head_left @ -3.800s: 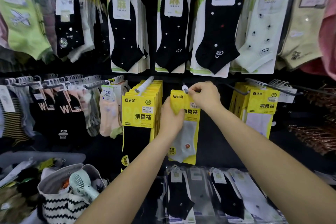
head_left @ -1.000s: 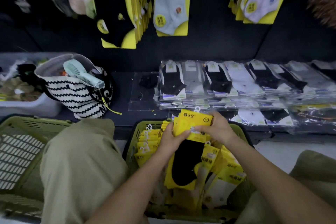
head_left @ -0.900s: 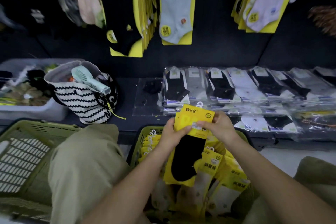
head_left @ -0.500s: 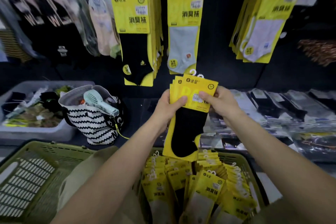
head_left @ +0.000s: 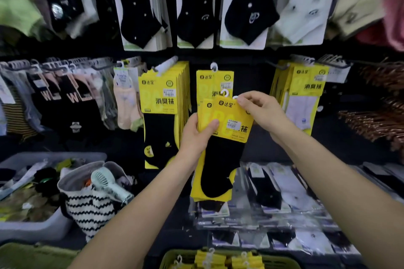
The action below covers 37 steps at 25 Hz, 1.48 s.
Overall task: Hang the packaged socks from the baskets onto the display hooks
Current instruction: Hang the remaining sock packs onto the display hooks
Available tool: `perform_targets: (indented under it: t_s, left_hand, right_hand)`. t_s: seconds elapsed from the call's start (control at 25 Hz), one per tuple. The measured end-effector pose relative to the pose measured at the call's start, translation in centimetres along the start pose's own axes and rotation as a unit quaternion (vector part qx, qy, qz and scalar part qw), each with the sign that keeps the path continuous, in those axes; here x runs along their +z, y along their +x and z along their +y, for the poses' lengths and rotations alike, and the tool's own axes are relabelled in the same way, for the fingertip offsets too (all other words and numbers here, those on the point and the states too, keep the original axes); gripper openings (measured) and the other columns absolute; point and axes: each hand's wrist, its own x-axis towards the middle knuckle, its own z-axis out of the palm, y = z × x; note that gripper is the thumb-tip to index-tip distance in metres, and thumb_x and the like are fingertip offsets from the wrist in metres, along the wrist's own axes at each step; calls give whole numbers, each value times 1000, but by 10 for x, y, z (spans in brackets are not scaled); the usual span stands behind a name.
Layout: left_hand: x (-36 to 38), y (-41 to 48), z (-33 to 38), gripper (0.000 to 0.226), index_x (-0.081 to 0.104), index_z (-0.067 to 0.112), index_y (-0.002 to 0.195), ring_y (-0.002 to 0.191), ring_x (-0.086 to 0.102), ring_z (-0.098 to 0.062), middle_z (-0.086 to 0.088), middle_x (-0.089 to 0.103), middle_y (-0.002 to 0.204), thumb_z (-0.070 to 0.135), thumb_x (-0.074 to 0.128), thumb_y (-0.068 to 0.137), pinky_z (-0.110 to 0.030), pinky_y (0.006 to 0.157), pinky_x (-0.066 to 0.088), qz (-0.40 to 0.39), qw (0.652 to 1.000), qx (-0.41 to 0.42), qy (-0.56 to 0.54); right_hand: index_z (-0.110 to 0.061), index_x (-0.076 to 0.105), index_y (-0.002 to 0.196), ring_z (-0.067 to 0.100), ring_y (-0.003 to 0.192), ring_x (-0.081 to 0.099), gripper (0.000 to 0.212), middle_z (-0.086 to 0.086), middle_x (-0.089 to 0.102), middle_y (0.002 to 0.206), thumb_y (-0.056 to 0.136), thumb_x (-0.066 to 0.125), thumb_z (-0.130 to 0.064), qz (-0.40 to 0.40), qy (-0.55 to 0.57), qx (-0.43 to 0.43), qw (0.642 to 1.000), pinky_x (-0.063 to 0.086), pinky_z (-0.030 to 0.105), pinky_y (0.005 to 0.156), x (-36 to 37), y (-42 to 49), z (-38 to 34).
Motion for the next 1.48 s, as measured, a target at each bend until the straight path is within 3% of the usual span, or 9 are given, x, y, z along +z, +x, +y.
perform_targets:
  t_s: [0.36, 0.48, 0.6, 0.72, 0.84, 1.04, 1.24, 1.4, 1.48]
  left_hand:
    - [-7, 12, -3, 20, 58, 24, 111, 103, 65, -19, -1, 69, 109, 32, 52, 94, -37, 87, 54, 19, 990, -49, -129]
    - [-16, 15, 0, 14, 60, 30, 103, 98, 66, -13, 5, 69, 103, 32, 48, 96, -24, 75, 54, 56, 994, -32, -86]
    - [-28, 19, 4, 24, 57, 22, 115, 108, 59, -13, 4, 64, 115, 32, 45, 97, -27, 88, 50, 80, 997, 15, -5]
    - [-43, 16, 7, 14, 59, 31, 100, 97, 60, -9, 17, 66, 97, 31, 46, 97, -21, 82, 49, 115, 991, 71, 20]
    - [-59, 10, 7, 13, 59, 29, 100, 98, 62, -10, 10, 66, 102, 28, 46, 97, -28, 83, 49, 146, 985, 90, 15]
    - [-79, 2, 7, 20, 61, 20, 109, 94, 66, -6, 8, 70, 102, 27, 46, 97, -15, 71, 51, 158, 983, 91, 20]
    - [-85, 3, 12, 22, 61, 18, 110, 95, 66, -8, 4, 70, 103, 27, 46, 97, -15, 71, 51, 152, 984, 87, 25]
    - [-74, 6, 17, 18, 61, 22, 106, 97, 64, -7, 5, 69, 104, 27, 46, 97, -24, 81, 51, 128, 987, 89, 35]
    - [-64, 8, 19, 13, 59, 28, 99, 93, 62, -3, 10, 67, 99, 27, 46, 97, -20, 78, 48, 119, 987, 93, 47]
  right_hand:
    - [-25, 65, 75, 2, 68, 56, 12, -7, 60, 76, 86, 65, -20, 11, 49, 31, 998, 43, 10, 54, 20, 30, -15]
    - [-23, 66, 73, -4, 62, 57, 13, -12, 63, 73, 86, 65, -18, 24, 61, 42, 997, 41, 6, 49, 21, 35, -17]
    - [-24, 68, 69, -4, 65, 56, 15, -13, 65, 74, 83, 67, -18, 60, 59, 37, 996, 41, 9, 52, 13, 45, -27]
    - [-23, 71, 70, 1, 72, 58, 14, -12, 68, 77, 83, 68, -17, 61, 33, 5, 998, 43, 12, 56, 6, 58, -42]
    - [-26, 70, 70, 4, 75, 58, 16, -11, 67, 76, 83, 66, -19, 71, -51, -31, 996, 45, 19, 63, 11, 73, -51]
    - [-33, 65, 60, 3, 77, 58, 23, -18, 63, 72, 81, 68, -24, 70, -128, -37, 989, 47, 23, 68, 32, 88, -51]
    - [-32, 67, 66, 8, 76, 59, 21, -12, 66, 80, 85, 64, -23, 60, -152, -3, 987, 51, 29, 68, 33, 95, -45]
    - [-25, 67, 88, 2, 79, 56, 9, -13, 63, 85, 87, 60, -21, 150, -124, -35, 980, 45, 20, 72, 25, 83, -41]
    - [-27, 63, 84, -2, 72, 54, 8, -14, 61, 79, 88, 58, -22, 171, -89, -92, 977, 42, 10, 66, 23, 66, -41]
